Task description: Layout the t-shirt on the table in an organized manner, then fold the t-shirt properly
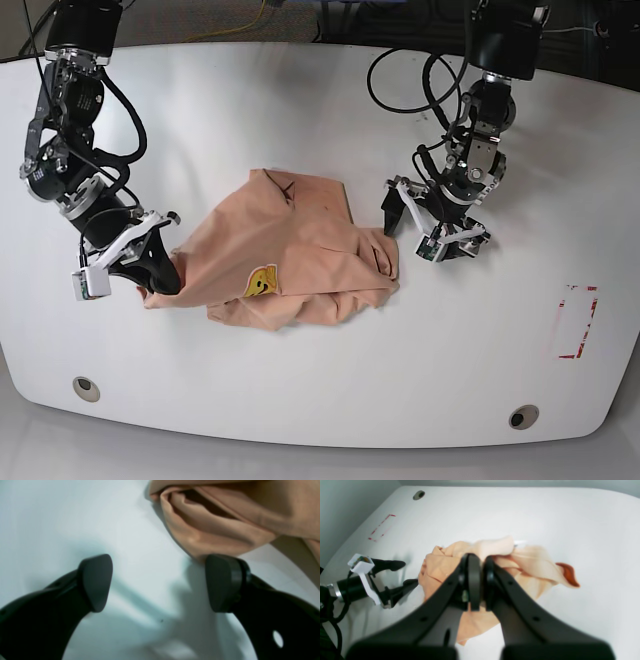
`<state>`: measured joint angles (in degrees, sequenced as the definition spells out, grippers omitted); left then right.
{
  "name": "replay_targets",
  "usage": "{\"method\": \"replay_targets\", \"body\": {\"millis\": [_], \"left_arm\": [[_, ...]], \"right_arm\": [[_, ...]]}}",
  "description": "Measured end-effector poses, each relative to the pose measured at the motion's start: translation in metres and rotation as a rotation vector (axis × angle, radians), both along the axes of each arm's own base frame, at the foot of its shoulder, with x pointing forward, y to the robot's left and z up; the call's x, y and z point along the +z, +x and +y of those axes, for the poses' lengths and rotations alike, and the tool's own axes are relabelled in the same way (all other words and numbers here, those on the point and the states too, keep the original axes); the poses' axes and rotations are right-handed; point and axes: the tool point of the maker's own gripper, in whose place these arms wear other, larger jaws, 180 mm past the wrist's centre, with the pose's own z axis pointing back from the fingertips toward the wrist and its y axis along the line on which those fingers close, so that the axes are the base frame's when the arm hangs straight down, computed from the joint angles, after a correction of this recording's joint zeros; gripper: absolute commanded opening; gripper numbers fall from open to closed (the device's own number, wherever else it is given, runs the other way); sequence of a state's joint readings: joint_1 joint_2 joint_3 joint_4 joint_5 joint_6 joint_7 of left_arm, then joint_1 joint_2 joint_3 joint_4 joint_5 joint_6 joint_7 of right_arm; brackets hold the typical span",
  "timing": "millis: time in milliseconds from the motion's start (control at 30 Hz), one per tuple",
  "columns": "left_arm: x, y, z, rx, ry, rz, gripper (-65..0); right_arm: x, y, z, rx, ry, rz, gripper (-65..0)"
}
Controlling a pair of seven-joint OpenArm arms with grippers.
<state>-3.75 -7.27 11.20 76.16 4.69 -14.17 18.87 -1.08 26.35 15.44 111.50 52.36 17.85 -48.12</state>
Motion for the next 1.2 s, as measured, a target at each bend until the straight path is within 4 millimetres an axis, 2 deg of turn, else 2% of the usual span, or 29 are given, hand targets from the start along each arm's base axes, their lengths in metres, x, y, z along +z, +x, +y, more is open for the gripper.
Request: {"method": "replay_targets", "body": {"millis": [333,633,800,1200], "left_arm": [[-0.002,-0.003,-0.030,-0.090,0.016,0.005,-9.0],[0.000,-0.021,-0.056,-0.204,0.013,0.021,-9.0],[0.002,-0.029,-0.056,-0.203,0.009,0.023,-8.8],[-0.002,-0.017,-0.055,-0.195,-0.008,0.023,-8.8]], "right_arm": [[-0.002,0.000,0.000,0.000,0.000,0.006,-65.0],[-0.002,0.000,0.000,0.000,0.002,0.006,-65.0],[-0.002,-0.001,0.000,0.000,0.003,0.006,-65.0],[-0.009,-0.005,0.000,-0.002,0.003,0.027,-65.0]]}}
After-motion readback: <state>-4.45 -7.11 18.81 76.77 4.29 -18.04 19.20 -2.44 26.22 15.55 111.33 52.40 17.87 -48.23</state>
